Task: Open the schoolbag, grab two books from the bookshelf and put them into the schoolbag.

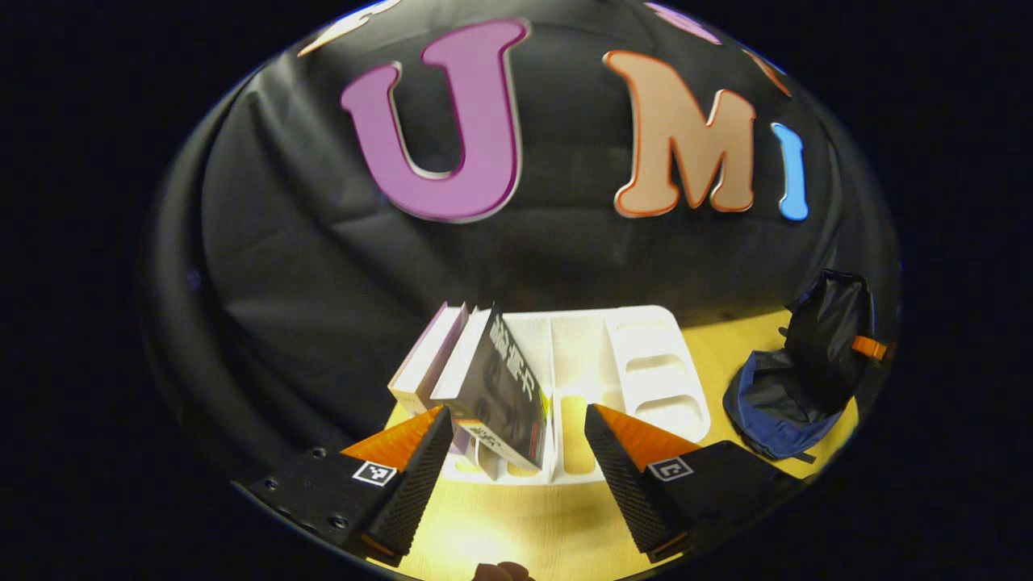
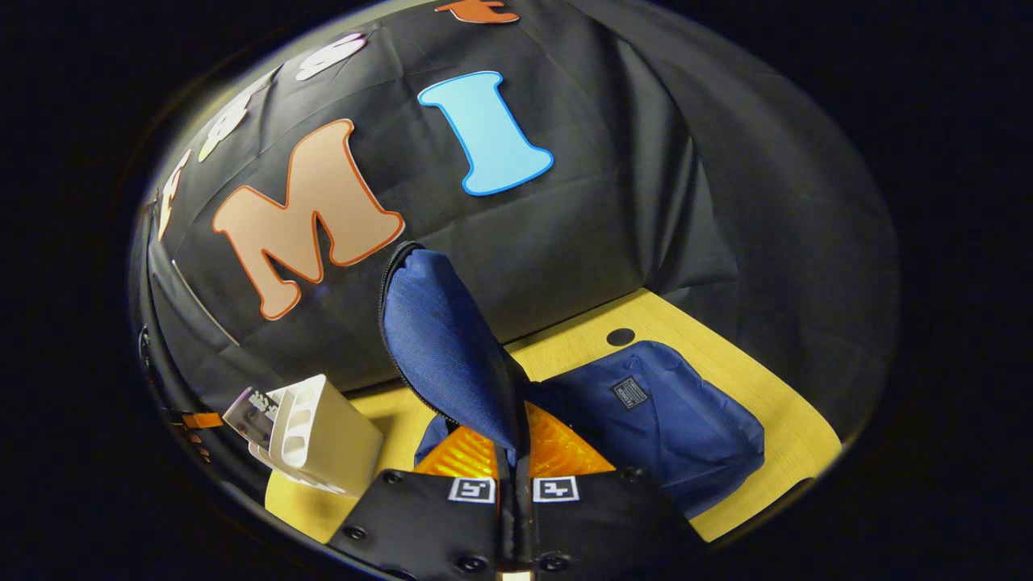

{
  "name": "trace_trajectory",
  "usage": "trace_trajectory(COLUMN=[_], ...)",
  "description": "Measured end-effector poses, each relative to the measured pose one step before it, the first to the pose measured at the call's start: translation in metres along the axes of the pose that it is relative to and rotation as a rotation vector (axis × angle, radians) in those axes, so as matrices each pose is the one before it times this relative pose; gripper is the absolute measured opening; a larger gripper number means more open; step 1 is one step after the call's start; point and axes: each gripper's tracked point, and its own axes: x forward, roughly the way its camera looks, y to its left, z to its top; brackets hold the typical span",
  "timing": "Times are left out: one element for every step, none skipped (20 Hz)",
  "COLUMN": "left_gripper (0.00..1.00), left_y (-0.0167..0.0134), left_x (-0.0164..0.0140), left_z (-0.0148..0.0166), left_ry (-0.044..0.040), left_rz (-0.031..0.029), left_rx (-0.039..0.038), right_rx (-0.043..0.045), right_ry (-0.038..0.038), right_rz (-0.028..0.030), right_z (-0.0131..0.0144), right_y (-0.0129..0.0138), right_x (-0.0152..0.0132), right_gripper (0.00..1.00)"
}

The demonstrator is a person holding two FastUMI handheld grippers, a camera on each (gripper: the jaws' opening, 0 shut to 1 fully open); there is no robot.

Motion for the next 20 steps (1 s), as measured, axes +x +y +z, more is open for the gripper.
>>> trace_trajectory(left_gripper=[0.96, 0.96, 0.96, 0.96, 0.96, 0.96, 0.97, 0.97, 0.96, 0.96, 0.96, 0.96, 0.94, 0.98, 0.94, 0.94, 0.94, 0.94, 0.94, 0.94], left_y=[0.00505, 0.00347, 0.00564, 0.00298, 0.00360, 0.00201, 0.00216, -0.00341, -0.00088, -0.00119, 0.00170, -0.00014, -0.00027, 0.00191, 0.00247, 0.00168, 0.00180, 0.00034, 0.00011, 0.00049], left_x=[0.00693, 0.00759, 0.00498, 0.00543, 0.00459, 0.00350, 0.00569, 0.00416, 0.00131, 0.00196, 0.00282, 0.00310, 0.00229, 0.00160, 0.00161, 0.00010, 0.00108, 0.00072, 0.00187, 0.00256], left_z=[-0.00452, -0.00709, -0.00626, -0.00623, -0.00278, -0.00112, 0.00017, 0.00040, -0.00009, -0.00040, 0.00081, 0.00173, 0.00368, 0.00174, 0.00450, 0.00385, 0.00581, 0.00307, 0.00549, 0.00177], left_ry=[0.04721, 0.05018, 0.04464, 0.02909, 0.02720, 0.01532, 0.01219, 0.01921, 0.01490, 0.01763, 0.01864, 0.01353, 0.00248, 0.00482, 0.00187, 0.00390, -0.00594, 0.00215, -0.00032, 0.00231], left_rz=[-0.00775, -0.00624, 0.00401, -0.00833, 0.00795, -0.00097, 0.00564, -0.01272, -0.00389, -0.00371, 0.00584, 0.00107, -0.00752, -0.00194, -0.00086, 0.00134, -0.00275, -0.00121, -0.00192, -0.00006], left_rx=[-0.03177, -0.02471, -0.01980, -0.01036, 0.00561, 0.01902, 0.01917, 0.01917, 0.01306, 0.01163, 0.00688, -0.00151, -0.00490, -0.00479, -0.00670, -0.00504, -0.00225, 0.00735, 0.01573, 0.01948], right_rx=[0.00793, 0.00640, 0.00443, 0.00389, 0.00550, 0.00190, 0.00136, 0.00051, 0.00177, 0.00108, -0.00095, -0.00081, 0.00033, 0.00194, 0.00225, 0.00183, 0.00023, -0.00108, 0.00034, 0.00073], right_ry=[-0.00473, -0.00441, -0.00324, -0.00401, -0.00105, 0.00029, -0.00003, 0.00076, 0.00022, -0.00005, -0.00097, -0.00047, 0.00084, 0.00048, -0.00051, 0.00171, 0.00095, 0.00068, -0.00126, 0.00094], right_rz=[-0.00783, -0.00716, -0.00754, -0.00755, -0.00638, -0.00617, -0.00555, -0.00500, -0.00310, -0.00194, -0.00123, -0.00176, -0.00047, -0.00176, -0.00196, -0.00231, -0.00213, -0.00345, -0.00244, -0.00262], right_z=[0.00135, 0.00085, 0.00103, -0.00074, 0.00078, -0.00213, -0.00011, -0.00025, 0.00006, -0.00005, -0.00015, 0.00048, -0.00040, 0.00036, 0.00083, -0.00137, 0.00088, -0.00031, 0.00046, 0.00005], right_y=[-0.00146, -0.00090, -0.00082, -0.00042, -0.00019, -0.00020, -0.00027, 0.00053, 0.00036, -0.00051, -0.00080, -0.00032, -0.00021, -0.00027, 0.00031, 0.00019, 0.00108, -0.00114, 0.00006, -0.00034], right_x=[-0.00023, 0.00004, -0.00006, -0.00069, 0.00086, 0.00050, 0.00121, -0.00072, -0.00022, -0.00081, 0.00004, -0.00057, -0.00107, 0.00109, 0.00035, -0.00028, 0.00056, -0.00017, -0.00004, -0.00112], right_gripper=[0.05, 0.03, 0.05, 0.03, 0.03, 0.05, 0.03, 0.03, 0.03, 0.05, 0.03, 0.03, 0.05, 0.03, 0.05, 0.03, 0.05, 0.05, 0.03, 0.03])
